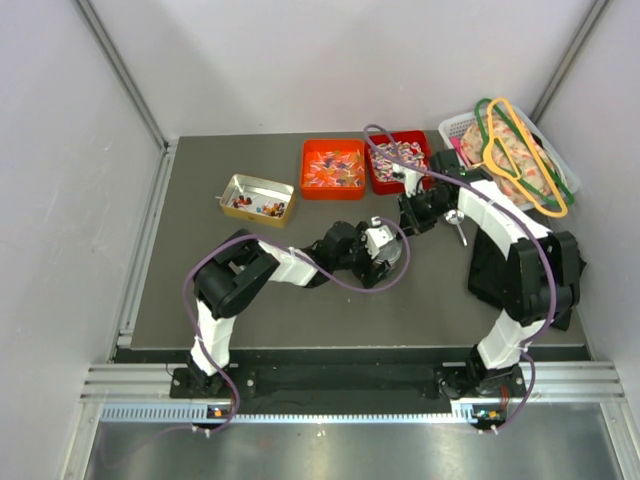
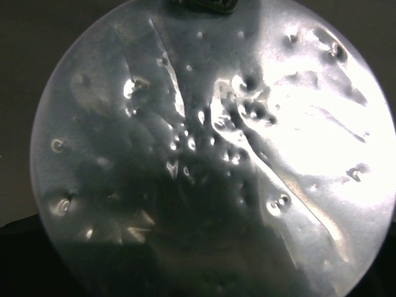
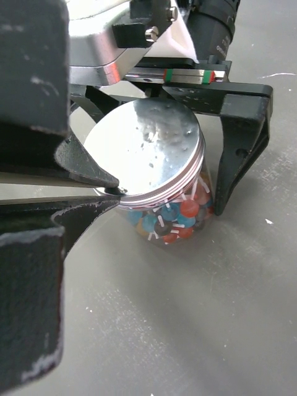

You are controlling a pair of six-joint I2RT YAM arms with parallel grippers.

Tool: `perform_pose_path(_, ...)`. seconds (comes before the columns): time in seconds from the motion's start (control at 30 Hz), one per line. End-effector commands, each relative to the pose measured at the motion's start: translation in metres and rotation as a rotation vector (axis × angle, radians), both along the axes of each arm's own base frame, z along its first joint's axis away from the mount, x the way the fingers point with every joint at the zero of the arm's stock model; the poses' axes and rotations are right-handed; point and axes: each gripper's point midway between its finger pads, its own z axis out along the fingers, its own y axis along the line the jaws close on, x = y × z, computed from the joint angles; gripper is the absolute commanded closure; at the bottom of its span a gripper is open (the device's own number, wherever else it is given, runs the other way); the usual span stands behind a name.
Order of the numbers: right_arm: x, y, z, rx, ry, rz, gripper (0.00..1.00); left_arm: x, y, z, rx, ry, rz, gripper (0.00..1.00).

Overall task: Pack the candies
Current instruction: Screw the bottle lid onto the packing bottle.

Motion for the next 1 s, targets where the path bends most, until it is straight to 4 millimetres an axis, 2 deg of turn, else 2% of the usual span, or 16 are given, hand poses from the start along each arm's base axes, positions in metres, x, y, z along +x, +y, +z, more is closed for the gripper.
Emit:
perform_pose_path(0.0,-0.057,0.007,-0.010,-0.015,0.162,0.082,0.93,0.014,0.014,-0.024,0.076,0.036,0.104,0.01)
perform_pose_path(0.47,-0.075,0.019,-0.039,-0.066,0.216,0.135,0.90,0.019,0.017,-0.021,0.068,0.048,0.116,0.01)
perform_pose_path(0.67,-0.082,0.019,-0.037,-0.064,0.235,0.156,0.96,0.025,0.022,-0.022,0.063,0.061,0.135,0.01)
perform_pose_path(0.97,-0.102,0.016,-0.035,-0.055,0.294,0.196,0.96,0.034,0.026,-0.020,0.059,0.069,0.177,0.01)
